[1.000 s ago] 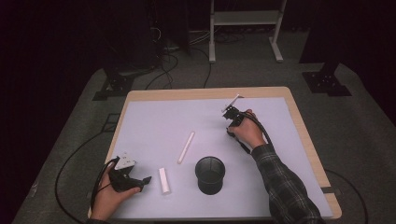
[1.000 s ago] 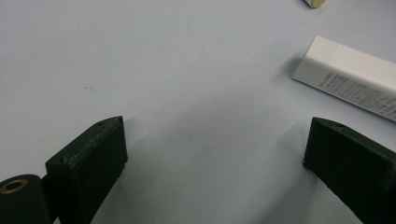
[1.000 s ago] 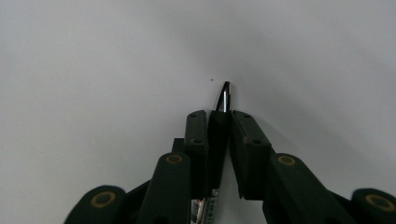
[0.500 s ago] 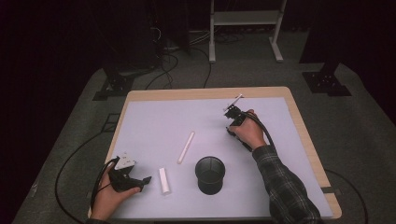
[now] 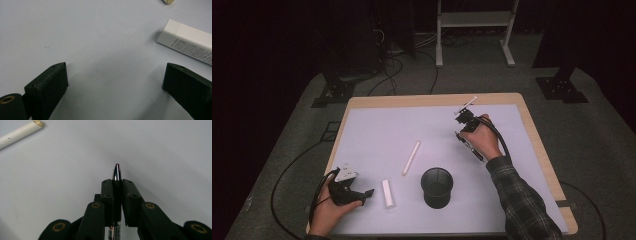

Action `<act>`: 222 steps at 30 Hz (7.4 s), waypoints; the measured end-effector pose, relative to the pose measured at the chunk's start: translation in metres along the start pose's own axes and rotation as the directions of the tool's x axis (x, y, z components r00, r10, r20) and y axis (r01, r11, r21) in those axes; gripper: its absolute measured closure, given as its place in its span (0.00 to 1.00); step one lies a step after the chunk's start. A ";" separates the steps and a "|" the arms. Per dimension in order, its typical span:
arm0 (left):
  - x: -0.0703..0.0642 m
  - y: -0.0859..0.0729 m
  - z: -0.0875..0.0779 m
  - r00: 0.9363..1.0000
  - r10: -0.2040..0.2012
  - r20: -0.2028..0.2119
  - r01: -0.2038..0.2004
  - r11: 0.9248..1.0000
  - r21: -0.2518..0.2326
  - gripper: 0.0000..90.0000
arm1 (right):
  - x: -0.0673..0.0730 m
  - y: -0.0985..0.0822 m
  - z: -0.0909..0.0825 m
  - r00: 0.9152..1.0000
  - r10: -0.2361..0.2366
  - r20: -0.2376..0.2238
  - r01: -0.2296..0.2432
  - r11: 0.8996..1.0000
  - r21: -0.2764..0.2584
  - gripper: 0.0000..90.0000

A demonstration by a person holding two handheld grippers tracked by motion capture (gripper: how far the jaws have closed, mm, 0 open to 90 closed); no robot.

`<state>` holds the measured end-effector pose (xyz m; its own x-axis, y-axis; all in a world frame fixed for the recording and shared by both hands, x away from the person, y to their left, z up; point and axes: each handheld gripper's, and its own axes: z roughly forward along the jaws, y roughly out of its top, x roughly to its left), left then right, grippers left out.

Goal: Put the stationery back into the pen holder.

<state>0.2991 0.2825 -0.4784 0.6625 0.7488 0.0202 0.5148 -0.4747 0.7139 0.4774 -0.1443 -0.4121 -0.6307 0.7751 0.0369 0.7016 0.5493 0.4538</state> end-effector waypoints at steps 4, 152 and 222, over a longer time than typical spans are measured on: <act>0.000 0.000 0.000 1.000 -0.001 0.000 0.001 1.000 0.000 0.06 | 0.001 -0.004 -0.007 1.000 0.005 -0.013 -0.005 1.000 -0.027 0.88; -0.001 0.001 0.001 1.000 0.010 0.003 -0.010 1.000 0.008 0.02 | 0.131 -0.061 -0.067 0.826 -0.413 -0.383 0.106 0.783 -0.613 0.88; -0.001 0.001 0.001 1.000 0.007 0.002 -0.007 1.000 0.006 0.02 | 0.031 -0.188 -0.072 0.996 -0.038 -0.077 -0.002 0.885 -0.466 0.28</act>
<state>0.2990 0.2807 -0.4787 0.6676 0.7442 0.0237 0.5130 -0.4828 0.7097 0.3019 -0.2461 -0.4325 -0.6805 0.7274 0.0882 0.4681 0.3389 0.8161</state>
